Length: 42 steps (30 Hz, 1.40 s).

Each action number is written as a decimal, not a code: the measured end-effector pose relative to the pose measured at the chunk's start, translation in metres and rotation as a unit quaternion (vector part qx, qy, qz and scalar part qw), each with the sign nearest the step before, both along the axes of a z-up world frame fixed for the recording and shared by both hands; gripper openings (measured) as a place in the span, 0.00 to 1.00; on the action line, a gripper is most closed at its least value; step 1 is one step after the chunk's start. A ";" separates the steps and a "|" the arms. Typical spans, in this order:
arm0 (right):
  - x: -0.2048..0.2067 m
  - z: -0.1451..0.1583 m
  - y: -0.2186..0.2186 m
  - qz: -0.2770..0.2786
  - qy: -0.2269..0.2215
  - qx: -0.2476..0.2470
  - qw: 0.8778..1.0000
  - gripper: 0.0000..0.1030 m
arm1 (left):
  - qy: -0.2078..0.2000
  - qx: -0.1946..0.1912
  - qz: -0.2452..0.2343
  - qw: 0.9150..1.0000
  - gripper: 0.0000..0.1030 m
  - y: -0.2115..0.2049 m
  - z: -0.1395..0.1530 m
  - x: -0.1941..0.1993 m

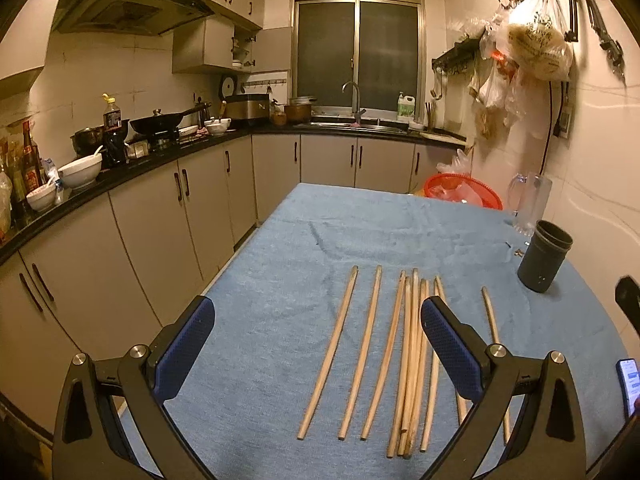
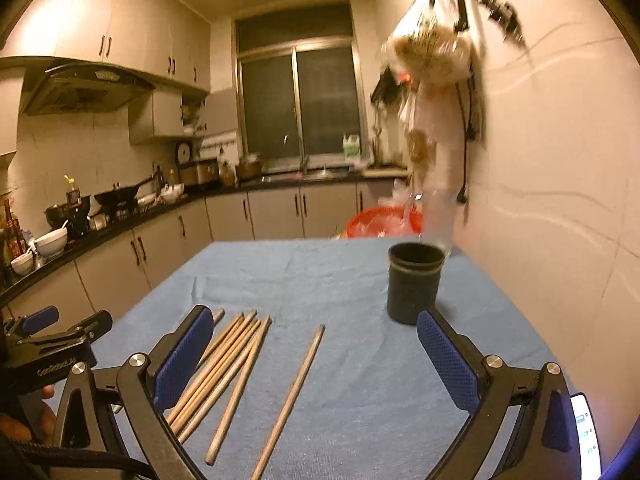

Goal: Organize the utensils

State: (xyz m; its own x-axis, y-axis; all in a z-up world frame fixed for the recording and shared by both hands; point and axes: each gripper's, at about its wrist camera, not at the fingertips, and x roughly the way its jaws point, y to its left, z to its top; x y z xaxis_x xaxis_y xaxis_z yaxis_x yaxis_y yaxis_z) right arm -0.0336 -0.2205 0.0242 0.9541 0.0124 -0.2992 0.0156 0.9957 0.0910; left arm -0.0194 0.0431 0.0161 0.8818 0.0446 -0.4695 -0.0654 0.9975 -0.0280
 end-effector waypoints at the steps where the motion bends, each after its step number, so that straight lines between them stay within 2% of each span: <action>1: -0.007 0.000 0.002 -0.002 -0.011 -0.005 1.000 1.00 | -0.002 -0.003 -0.001 1.000 1.00 0.000 0.000 -0.001; 8: -0.036 -0.003 0.020 0.028 -0.067 -0.045 0.996 1.00 | -0.026 -0.013 0.004 1.000 1.00 0.001 -0.001 -0.012; 15: -0.039 -0.002 0.023 0.023 -0.079 -0.048 0.995 1.00 | -0.081 -0.021 0.018 0.996 1.00 0.004 0.007 -0.028; 20: -0.035 -0.005 0.020 0.016 -0.069 -0.041 0.997 1.00 | -0.103 -0.001 0.018 0.995 1.00 0.004 0.006 -0.031; 26: -0.033 -0.007 0.018 0.013 -0.062 -0.037 0.997 1.00 | -0.103 0.016 -0.001 0.995 1.00 -0.002 -0.003 -0.037; 42: -0.031 -0.010 0.017 0.012 -0.054 -0.035 0.998 1.00 | -0.102 0.015 0.006 0.995 1.00 0.002 -0.007 -0.039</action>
State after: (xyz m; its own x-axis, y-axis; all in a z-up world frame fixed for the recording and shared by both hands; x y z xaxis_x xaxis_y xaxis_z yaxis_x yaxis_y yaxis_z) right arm -0.0642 -0.2036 0.0146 0.9806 0.0192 -0.1952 -0.0153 0.9997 0.0213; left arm -0.0579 0.0455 0.0087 0.9580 0.0665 -0.2790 -0.0729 0.9973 -0.0127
